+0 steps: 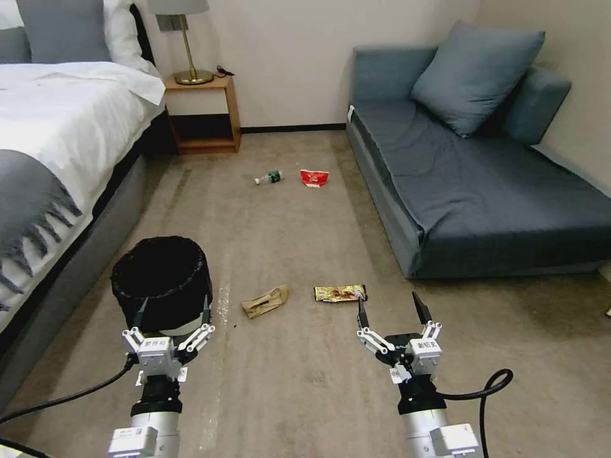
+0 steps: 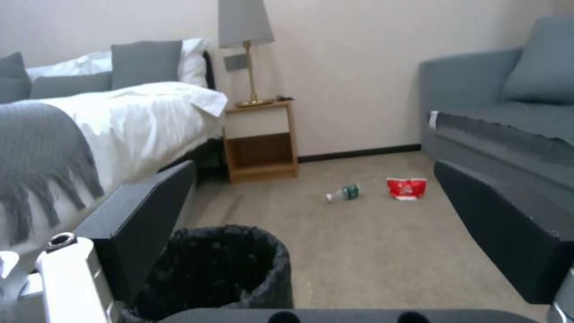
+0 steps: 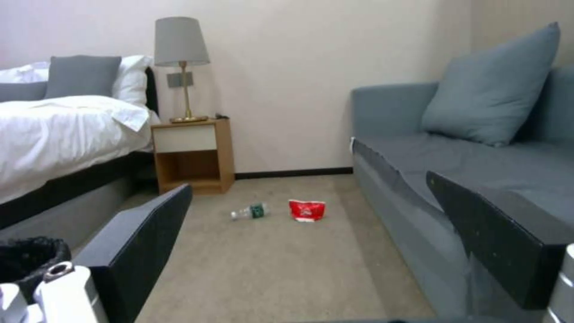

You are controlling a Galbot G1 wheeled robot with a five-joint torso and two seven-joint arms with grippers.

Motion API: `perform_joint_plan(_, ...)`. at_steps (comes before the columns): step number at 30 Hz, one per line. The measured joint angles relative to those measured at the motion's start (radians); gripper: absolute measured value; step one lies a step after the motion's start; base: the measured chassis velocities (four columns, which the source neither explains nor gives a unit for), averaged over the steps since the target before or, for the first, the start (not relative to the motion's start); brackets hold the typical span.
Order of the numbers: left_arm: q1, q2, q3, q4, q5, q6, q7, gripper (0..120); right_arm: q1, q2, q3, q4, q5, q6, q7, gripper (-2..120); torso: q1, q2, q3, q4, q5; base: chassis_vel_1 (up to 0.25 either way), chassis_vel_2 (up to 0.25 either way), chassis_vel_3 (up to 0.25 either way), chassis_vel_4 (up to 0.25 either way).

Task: Pick up the trash bin, then pick up the garbage on the floor and place it into the trash bin.

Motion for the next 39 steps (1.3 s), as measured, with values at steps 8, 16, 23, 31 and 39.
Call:
perform_joint_plan(8,-0.007,-0.001,-0.003,0.006,-0.003,0.003,0.003,99,0.010,0.001,0.000,-0.012,0.002,-0.004,-0.002,100,0.000,0.000,0.000,0.0000,0.0000,0.000,0.000,0.000,0.000)
perform_joint_plan(16,-0.010,-0.002,-0.004,0.007,-0.007,0.006,0.003,99,0.011,0.002,0.000,-0.010,0.002,-0.007,-0.004,100,0.000,0.000,0.000,0.0000,0.0000,0.000,0.000,0.000,0.000)
perform_joint_plan(23,-0.003,-0.001,-0.007,0.001,-0.005,0.006,0.004,99,0.004,0.004,-0.002,-0.004,0.001,-0.005,-0.004,100,0.000,0.000,0.000,0.0000,0.0000,0.000,0.000,0.000,0.000)
perform_joint_plan(31,0.006,-0.003,-0.008,-0.007,-0.001,0.004,0.004,99,-0.005,0.005,-0.004,0.009,-0.001,-0.002,-0.004,100,0.000,0.000,0.000,0.0000,0.0000,0.000,0.000,0.000,0.000)
perform_joint_plan(39,0.018,-0.004,-0.009,-0.019,0.004,-0.001,0.004,99,-0.015,0.007,-0.005,0.020,-0.007,0.006,-0.005,100,0.000,0.000,0.000,0.0000,0.0000,0.000,0.000,0.000,0.000)
